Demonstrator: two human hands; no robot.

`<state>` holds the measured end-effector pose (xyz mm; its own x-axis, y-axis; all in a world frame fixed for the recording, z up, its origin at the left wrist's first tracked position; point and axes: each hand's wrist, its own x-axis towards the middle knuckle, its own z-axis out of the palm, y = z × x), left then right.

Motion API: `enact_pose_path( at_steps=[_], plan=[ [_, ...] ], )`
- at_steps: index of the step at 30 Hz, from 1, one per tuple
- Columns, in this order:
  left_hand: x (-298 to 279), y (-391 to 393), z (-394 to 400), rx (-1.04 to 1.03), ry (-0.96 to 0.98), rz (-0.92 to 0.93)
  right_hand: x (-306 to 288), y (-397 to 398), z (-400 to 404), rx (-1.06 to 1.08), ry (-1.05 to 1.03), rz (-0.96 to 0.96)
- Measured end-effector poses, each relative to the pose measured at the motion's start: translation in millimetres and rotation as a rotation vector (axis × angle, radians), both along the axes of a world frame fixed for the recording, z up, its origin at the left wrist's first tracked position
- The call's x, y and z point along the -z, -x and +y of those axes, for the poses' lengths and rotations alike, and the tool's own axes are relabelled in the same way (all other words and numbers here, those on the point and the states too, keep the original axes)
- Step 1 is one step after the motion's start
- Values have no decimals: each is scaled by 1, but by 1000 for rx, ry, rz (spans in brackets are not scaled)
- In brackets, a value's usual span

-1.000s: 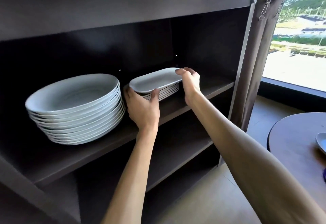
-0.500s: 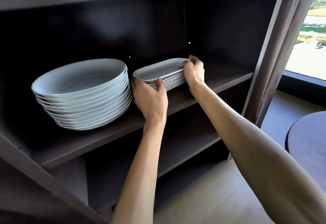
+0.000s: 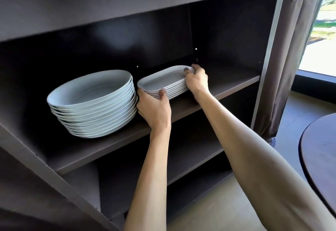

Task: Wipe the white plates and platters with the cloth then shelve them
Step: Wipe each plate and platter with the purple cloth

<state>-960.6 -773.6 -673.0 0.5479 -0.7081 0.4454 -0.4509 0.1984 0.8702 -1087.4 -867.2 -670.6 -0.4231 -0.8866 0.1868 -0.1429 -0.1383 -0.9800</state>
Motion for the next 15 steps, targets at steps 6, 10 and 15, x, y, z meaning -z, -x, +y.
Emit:
enact_pose_path(
  at_steps=[6, 10, 15],
  plan=[
    [-4, -2, 10, 70, -63, -34, 0, -3, 5, 18, 8, 6],
    [-3, 4, 23, 196, -118, -109, -7, 1, 19, 115, 55, -20],
    [-4, 45, 58, 201, 89, -192, -1, 43, 74, 273, 177, 54]
  ],
)
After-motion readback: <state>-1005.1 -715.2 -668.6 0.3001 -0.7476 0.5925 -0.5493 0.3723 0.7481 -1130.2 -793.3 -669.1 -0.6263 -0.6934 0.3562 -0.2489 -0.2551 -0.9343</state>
